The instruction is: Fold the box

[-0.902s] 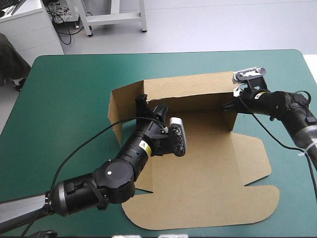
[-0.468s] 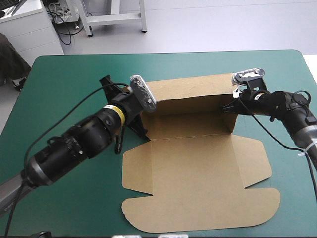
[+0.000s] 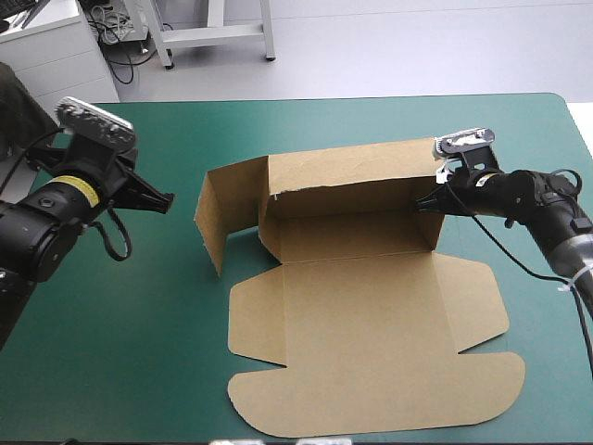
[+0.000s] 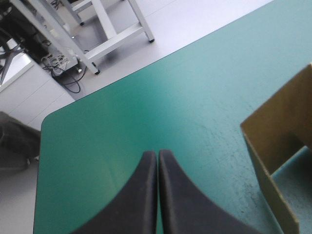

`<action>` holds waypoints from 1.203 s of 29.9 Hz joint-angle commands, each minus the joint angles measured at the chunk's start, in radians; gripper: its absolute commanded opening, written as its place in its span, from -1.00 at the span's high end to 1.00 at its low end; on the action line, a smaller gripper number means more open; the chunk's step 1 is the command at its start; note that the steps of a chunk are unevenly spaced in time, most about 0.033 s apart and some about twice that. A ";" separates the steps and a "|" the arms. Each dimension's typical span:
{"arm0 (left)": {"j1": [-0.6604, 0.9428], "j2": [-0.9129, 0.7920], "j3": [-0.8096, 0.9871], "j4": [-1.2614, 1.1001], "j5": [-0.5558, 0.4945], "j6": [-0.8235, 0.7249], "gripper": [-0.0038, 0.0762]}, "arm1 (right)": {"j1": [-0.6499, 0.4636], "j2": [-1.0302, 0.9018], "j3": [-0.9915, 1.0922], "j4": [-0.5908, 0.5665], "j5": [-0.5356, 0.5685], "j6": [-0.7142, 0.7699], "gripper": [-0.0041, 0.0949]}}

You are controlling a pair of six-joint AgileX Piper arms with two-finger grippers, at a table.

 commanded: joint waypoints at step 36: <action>0.157 -0.386 0.558 0.206 -0.081 -0.359 0.92 | -0.004 0.401 -0.603 -0.046 0.606 0.167 0.95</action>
